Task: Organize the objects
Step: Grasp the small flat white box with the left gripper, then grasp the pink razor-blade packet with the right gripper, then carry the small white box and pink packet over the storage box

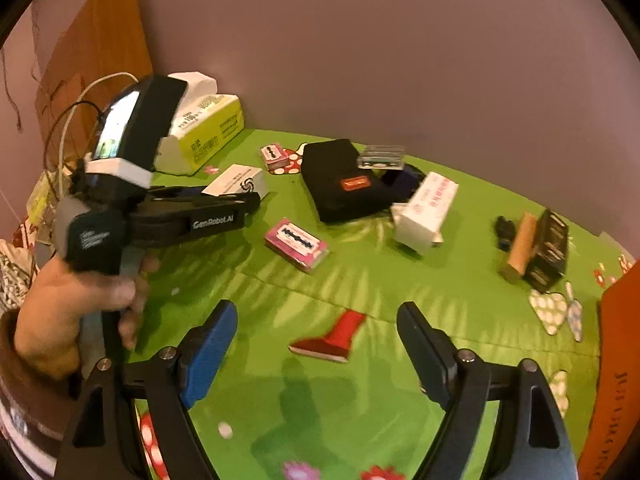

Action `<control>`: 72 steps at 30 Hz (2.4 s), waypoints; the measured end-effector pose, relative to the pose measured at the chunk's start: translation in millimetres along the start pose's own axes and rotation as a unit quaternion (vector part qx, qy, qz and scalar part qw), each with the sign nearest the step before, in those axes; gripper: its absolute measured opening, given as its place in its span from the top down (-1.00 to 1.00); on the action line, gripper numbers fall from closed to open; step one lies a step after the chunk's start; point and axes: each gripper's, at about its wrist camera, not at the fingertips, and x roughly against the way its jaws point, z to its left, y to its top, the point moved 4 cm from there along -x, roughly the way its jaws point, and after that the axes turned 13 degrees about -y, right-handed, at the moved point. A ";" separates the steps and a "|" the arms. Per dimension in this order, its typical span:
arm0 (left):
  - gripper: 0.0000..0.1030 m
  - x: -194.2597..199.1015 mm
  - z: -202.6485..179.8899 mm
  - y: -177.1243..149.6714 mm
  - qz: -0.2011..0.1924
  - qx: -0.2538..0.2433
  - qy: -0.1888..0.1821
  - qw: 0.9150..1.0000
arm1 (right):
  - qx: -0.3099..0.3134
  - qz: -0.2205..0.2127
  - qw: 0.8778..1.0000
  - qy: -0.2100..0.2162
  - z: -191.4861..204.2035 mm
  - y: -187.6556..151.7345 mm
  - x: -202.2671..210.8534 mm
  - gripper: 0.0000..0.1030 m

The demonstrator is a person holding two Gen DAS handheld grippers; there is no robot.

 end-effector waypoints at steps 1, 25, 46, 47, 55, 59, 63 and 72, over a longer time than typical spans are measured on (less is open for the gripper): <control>0.04 3.7 3.3 0.8 -0.013 0.005 0.002 1.000 | -0.008 0.003 1.000 -0.001 2.5 2.7 -4.7 -0.61; 0.04 23.3 37.4 7.0 -0.071 0.092 -0.007 0.993 | -0.112 0.023 0.988 -0.109 34.2 31.5 -70.4 -0.05; 0.04 57.0 -53.2 -5.2 -0.063 0.030 -0.079 0.994 | -0.127 -0.026 0.989 -0.065 -60.2 -8.5 14.3 -0.04; 0.04 58.8 -60.4 -6.8 -0.063 0.026 -0.082 0.994 | -0.129 -0.030 0.989 -0.068 -67.1 -10.8 19.2 -0.04; 0.04 61.2 -128.3 -17.5 -0.048 -0.017 -0.111 0.993 | -0.152 -0.049 0.984 -0.078 -124.6 -36.4 57.6 -0.04; 0.04 64.8 -164.9 -19.1 -0.045 -0.047 -0.126 0.990 | -0.165 -0.060 0.981 -0.081 -147.8 -44.5 75.8 -0.04; 0.04 68.2 -199.9 -22.0 -0.044 -0.074 -0.141 0.986 | -0.181 -0.074 0.977 -0.084 -169.0 -52.4 95.3 -0.04; 0.04 76.4 -277.6 -38.3 -0.031 -0.128 -0.186 0.974 | -0.197 -0.094 0.970 -0.107 -222.6 -78.9 138.6 -0.04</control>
